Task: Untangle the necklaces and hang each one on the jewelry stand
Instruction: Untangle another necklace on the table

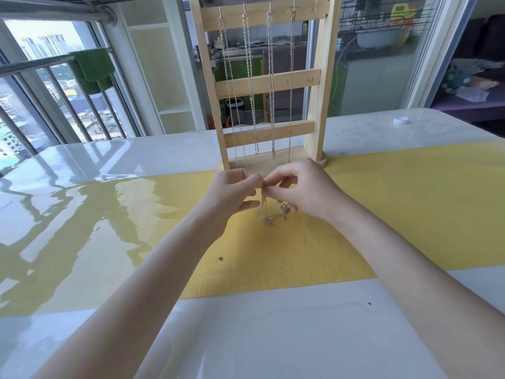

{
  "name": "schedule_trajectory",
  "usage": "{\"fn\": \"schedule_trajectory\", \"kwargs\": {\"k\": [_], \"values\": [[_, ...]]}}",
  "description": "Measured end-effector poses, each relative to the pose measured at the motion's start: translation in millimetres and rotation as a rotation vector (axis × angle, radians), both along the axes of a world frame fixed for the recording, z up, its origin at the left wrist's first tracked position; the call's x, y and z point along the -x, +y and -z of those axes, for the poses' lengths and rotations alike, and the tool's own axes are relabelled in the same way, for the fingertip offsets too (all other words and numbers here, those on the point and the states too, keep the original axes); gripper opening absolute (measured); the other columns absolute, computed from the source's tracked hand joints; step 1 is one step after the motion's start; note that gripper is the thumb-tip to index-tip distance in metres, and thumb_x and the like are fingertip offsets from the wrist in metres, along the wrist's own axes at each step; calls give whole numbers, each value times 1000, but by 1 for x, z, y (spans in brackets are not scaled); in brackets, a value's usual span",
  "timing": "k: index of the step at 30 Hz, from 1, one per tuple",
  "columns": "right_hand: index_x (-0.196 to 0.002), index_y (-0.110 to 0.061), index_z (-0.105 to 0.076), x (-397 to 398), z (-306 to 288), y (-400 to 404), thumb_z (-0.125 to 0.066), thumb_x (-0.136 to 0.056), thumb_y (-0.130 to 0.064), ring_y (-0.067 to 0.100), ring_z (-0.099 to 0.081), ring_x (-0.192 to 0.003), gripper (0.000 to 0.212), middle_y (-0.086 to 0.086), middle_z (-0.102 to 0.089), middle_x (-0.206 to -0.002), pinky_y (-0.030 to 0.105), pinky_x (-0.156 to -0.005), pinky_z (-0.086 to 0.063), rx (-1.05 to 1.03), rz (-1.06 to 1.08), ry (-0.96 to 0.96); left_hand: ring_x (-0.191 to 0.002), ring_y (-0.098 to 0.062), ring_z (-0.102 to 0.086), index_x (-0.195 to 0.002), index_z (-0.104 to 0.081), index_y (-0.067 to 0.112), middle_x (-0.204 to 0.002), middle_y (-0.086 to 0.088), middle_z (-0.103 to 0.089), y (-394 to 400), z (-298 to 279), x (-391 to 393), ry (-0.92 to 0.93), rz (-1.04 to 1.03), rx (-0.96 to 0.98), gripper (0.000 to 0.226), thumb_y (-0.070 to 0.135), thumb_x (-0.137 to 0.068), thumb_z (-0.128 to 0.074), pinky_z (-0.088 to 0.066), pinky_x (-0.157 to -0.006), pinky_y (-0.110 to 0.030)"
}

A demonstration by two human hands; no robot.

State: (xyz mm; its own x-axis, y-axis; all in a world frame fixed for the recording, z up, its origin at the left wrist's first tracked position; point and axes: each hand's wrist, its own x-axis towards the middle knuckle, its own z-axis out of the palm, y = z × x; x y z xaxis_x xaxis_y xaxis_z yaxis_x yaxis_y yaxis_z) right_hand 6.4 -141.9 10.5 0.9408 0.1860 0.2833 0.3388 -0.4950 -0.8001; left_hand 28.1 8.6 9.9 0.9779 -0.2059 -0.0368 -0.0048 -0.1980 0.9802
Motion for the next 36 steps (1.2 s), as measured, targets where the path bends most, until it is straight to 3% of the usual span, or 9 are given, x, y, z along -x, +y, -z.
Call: {"fn": "schedule_trajectory", "kwargs": {"k": [4, 10, 15, 21, 27, 31, 34, 36], "values": [[-78, -9, -70, -2, 0, 1, -72, -83, -16, -1, -49, -42, 8, -13, -61, -55, 18, -43, -37, -93, 12, 68, -76, -13, -60, -72, -56, 6, -77, -5, -58, -2, -1, 0, -53, 13, 25, 16, 7, -88, -53, -52, -68, -18], [-78, -2, -65, 0, -4, -5, -64, -88, -15, 20, -51, -57, 17, 9, -60, -68, 19, -41, -38, -156, -74, 190, -61, -12, -61, -74, -54, 5, -67, -5, -62, -1, -4, 3, -26, 46, 72, 20, 4, -92, -45, -55, -65, -22], [-71, -6, -61, 3, -16, -8, -54, -90, -6, 12, -52, -57, 20, 5, -57, -67, 19, -42, -35, -358, -183, 392, -69, -16, -64, -79, -52, 8, -72, -4, -60, 2, -12, 6, 42, 120, 221, 21, 5, -96, -40, -58, -78, -31], [-76, -9, -64, 1, -37, -16, -52, -91, -8, 12, -49, -59, 19, 4, -58, -69, 19, -46, -37, -292, -156, 393, -69, -13, -66, -99, -56, 5, -79, -5, -65, 0, -22, 11, 155, 301, 405, 7, 7, -94, -52, -57, -72, -25], [-72, -7, -62, 4, -48, -18, -59, -88, -7, 9, -55, -64, 16, 0, -60, -66, 21, -61, -46, -181, -117, 292, -68, -10, -54, -84, -63, 8, -79, -5, -58, 0, -29, 13, 13, 269, 154, 6, 9, -89, -61, -54, -69, -20], [-74, -6, -64, 9, -59, -15, -63, -85, -6, 3, -54, -59, 10, -2, -59, -65, 22, -62, -47, -36, -67, 218, -65, -12, -55, -79, -66, 7, -74, -7, -60, 2, -42, 15, -177, 194, -83, 9, 8, -88, -64, -57, -72, -22], [-70, -9, -63, 12, -69, -9, -63, -81, -3, 5, -55, -60, 13, -2, -60, -64, 22, -62, -48, 23, -83, 198, -67, -11, -59, -84, -66, 2, -71, -3, -61, 4, -52, 17, -277, 170, -176, 10, 10, -88, -62, -58, -74, -24], [-71, -10, -63, 13, -74, -8, -63, -82, -3, 9, -59, -63, 13, 1, -64, -67, 23, -65, -51, 10, -96, 203, -73, -13, -63, -91, -64, -5, -78, -10, -66, 4, -56, 17, -269, 169, -168, 17, 10, -89, -59, -58, -79, -27]]}}
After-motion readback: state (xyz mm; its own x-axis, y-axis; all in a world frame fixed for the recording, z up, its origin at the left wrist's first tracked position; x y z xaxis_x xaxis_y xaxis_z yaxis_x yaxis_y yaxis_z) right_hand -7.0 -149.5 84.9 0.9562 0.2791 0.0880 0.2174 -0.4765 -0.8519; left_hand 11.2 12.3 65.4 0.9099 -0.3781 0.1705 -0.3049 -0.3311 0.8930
